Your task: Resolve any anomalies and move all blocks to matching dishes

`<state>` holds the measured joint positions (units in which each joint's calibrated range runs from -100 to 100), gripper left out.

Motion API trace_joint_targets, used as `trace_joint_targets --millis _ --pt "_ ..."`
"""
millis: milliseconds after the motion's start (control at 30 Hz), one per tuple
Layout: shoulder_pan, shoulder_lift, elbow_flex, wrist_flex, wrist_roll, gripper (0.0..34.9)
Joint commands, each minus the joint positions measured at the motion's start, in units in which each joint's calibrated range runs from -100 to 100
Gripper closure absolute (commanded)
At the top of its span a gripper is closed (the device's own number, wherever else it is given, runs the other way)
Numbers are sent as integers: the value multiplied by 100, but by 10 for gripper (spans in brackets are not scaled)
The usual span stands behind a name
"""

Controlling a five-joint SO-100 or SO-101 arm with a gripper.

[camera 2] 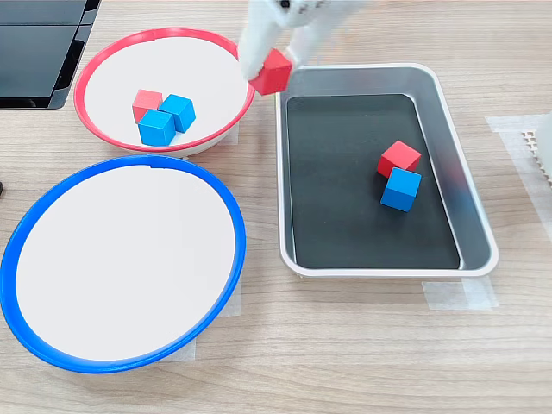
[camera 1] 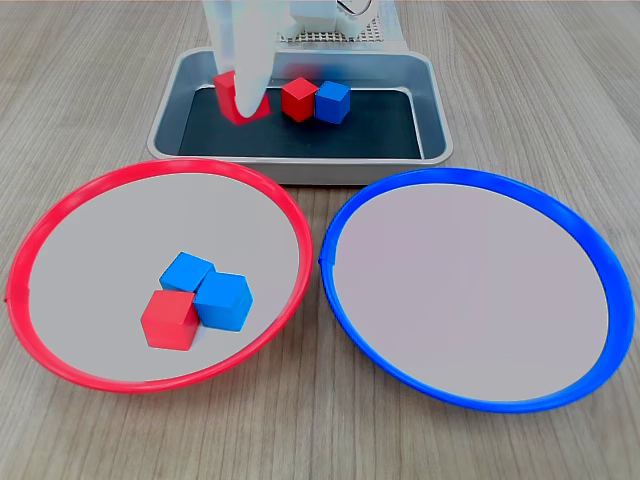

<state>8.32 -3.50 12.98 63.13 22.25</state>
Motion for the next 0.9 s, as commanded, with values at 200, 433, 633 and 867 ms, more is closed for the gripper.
trace_joint_targets --millis 200,433,633,867 --pt "302 1846 -1311 -1117 264 348" --pt "594 2401 -1539 -1357 664 250" --pt "519 2119 -1675 -1142 552 221" --pt "-18 2153 -2340 -878 -586 208"
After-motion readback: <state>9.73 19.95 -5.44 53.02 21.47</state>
